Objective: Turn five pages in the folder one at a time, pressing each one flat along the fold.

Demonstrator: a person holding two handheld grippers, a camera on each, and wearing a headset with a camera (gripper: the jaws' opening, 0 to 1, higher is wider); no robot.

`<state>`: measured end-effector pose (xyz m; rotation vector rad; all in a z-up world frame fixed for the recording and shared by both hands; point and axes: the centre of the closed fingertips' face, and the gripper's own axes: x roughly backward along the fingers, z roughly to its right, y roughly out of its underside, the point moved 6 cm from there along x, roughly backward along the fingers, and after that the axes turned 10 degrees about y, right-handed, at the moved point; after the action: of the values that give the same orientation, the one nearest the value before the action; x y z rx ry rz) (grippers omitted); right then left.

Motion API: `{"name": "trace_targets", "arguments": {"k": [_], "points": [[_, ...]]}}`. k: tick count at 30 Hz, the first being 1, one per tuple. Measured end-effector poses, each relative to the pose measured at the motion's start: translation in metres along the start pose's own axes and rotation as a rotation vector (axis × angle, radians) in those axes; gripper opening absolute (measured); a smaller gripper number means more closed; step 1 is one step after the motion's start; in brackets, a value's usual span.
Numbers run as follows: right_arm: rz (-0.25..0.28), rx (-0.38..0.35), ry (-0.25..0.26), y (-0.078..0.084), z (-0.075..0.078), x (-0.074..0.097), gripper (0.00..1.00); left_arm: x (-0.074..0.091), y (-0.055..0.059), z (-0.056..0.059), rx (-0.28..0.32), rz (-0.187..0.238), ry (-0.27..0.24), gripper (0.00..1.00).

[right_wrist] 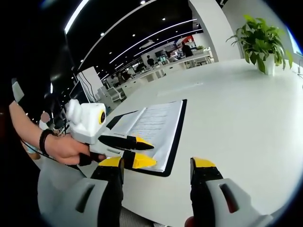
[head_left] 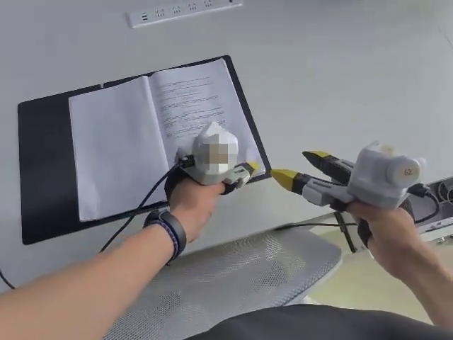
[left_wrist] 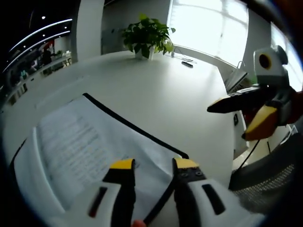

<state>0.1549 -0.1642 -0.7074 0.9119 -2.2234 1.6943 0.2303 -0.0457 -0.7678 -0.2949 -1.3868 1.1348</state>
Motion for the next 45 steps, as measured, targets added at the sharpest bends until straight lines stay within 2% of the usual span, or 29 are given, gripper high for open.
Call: {"name": "trace_targets", "arguments": {"k": [3,4,5,6,7,13,14,15,16,18,25,27,36,40,45], "points": [[0.0,-0.005,0.001,0.0,0.002,0.001,0.55,-0.002,0.003,0.001,-0.025,0.014,-0.029,0.27],[0.0,-0.007,0.001,0.0,0.002,0.001,0.55,-0.001,0.003,0.001,-0.049,0.007,-0.043,0.26],[0.0,-0.007,0.0,0.0,0.002,0.001,0.55,-0.001,0.004,0.0,-0.104,-0.006,-0.064,0.25],[0.001,-0.009,0.0,0.001,0.002,0.001,0.55,-0.002,0.004,0.002,-0.119,-0.006,-0.065,0.25],[0.001,-0.012,0.0,0.001,0.002,0.001,0.54,-0.002,0.005,0.004,-0.107,0.0,-0.069,0.25],[-0.012,0.005,-0.021,0.0,-0.003,-0.005,0.54,-0.009,0.003,0.009,-0.144,0.0,-0.084,0.18],[-0.014,0.011,-0.026,0.0,-0.004,-0.005,0.54,-0.008,0.003,0.008,-0.142,0.003,-0.09,0.18],[-0.015,0.018,-0.03,-0.001,-0.005,-0.006,0.54,-0.008,0.003,0.007,-0.095,0.019,-0.107,0.17],[-0.015,0.019,-0.03,-0.001,-0.005,-0.007,0.54,-0.008,0.004,0.007,-0.089,0.023,-0.109,0.17],[-0.012,0.01,-0.034,-0.002,-0.005,-0.009,0.54,-0.008,0.005,0.008,-0.114,0.028,-0.112,0.17],[-0.019,0.009,-0.039,-0.002,-0.007,-0.009,0.53,-0.008,0.007,0.009,-0.085,0.085,-0.162,0.15],[-0.022,0.011,-0.037,-0.001,-0.006,-0.009,0.53,-0.009,0.008,0.01,-0.096,0.092,-0.168,0.15],[-0.023,0.0,-0.024,0.0,-0.003,-0.007,0.53,-0.009,0.007,0.011,-0.104,0.085,-0.191,0.12],[-0.019,-0.005,-0.018,-0.001,-0.002,-0.008,0.52,-0.008,0.006,0.006,-0.119,0.074,-0.212,0.05],[-0.014,-0.008,-0.011,-0.003,0.0,-0.009,0.53,-0.009,0.005,0.009,-0.165,0.056,-0.211,0.04]]}}
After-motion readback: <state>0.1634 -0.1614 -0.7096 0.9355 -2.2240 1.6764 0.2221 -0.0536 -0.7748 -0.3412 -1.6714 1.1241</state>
